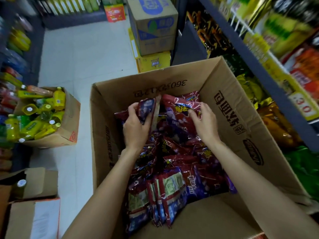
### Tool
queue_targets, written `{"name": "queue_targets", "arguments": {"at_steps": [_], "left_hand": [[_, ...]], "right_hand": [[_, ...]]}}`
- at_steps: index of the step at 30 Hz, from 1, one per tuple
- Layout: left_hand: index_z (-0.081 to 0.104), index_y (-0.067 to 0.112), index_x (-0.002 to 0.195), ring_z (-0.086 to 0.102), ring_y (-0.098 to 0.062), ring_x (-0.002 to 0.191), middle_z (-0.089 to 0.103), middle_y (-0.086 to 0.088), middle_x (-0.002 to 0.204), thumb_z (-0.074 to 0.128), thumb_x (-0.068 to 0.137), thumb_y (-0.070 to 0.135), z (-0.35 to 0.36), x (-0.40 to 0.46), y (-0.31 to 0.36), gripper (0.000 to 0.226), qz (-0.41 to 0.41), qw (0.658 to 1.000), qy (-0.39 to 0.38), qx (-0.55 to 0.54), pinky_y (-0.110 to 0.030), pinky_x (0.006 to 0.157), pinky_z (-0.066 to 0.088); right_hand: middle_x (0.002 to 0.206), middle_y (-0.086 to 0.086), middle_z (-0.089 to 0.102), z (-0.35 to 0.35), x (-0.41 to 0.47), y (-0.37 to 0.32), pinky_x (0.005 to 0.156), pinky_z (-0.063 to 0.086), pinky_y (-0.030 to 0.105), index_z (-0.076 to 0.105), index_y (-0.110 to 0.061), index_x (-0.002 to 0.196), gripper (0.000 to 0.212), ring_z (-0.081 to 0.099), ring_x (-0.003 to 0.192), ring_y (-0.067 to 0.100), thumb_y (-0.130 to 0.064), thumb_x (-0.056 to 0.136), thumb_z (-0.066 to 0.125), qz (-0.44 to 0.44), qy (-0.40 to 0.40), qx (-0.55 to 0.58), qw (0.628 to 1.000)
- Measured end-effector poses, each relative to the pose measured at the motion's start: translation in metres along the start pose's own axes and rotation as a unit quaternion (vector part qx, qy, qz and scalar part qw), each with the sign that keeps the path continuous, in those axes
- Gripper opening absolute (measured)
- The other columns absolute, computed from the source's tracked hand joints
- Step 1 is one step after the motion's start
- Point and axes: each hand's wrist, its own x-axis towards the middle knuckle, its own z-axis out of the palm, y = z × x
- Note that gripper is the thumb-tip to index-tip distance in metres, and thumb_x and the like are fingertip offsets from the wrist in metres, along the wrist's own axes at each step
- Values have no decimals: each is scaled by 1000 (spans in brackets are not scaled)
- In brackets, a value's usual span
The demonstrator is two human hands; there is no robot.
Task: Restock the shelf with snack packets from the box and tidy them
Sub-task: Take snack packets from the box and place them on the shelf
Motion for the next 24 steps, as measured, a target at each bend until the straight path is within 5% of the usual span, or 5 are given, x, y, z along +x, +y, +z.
{"name": "queue_targets", "arguments": {"at_steps": [4, 6, 12, 17, 24], "left_hand": [[49, 11, 111, 60, 12, 81, 59, 17, 92, 62, 90, 23, -12, 1, 37, 28, 48, 990, -71, -111, -6, 67, 45], [52, 19, 109, 63, 2, 90, 64, 10, 98, 62, 90, 30, -14, -2, 49, 25, 66, 981, -116, -142, -21, 78, 52], [60, 20, 106, 65, -17, 91, 68, 2, 98, 66, 88, 14, -14, -32, 91, 20, 109, 946, -218, -216, -36, 79, 52], [61, 24, 104, 63, 1, 86, 67, 14, 95, 71, 84, 20, -14, -76, 143, 23, 245, 922, -242, -179, -18, 79, 48], [62, 3, 100, 53, -28, 89, 59, -11, 97, 65, 85, 29, 5, -158, 218, 30, 510, 843, -165, -39, -39, 77, 46]], "right_hand": [[86, -3, 64, -68, -31, -19, 64, 51, 32, 50, -10, 104, 24, 63, 74, 16, -33, 97, 50, -31, 98, -32, 994], [75, -1, 60, -96, -52, -22, 58, 42, 25, 50, -7, 96, 27, 57, 65, 13, -34, 96, 53, -15, 142, -28, 989], [79, 21, 65, -158, -126, -12, 67, 48, 50, 55, 3, 86, 42, 62, 75, 38, -39, 93, 58, 87, 217, 51, 971], [82, 8, 69, -209, -196, -3, 70, 49, 40, 58, -2, 88, 32, 65, 74, 21, -34, 93, 56, 126, 227, 71, 963], [80, 15, 67, -285, -301, 22, 69, 48, 38, 59, -11, 84, 42, 62, 70, 22, -51, 92, 51, 128, 290, 24, 948]]}}
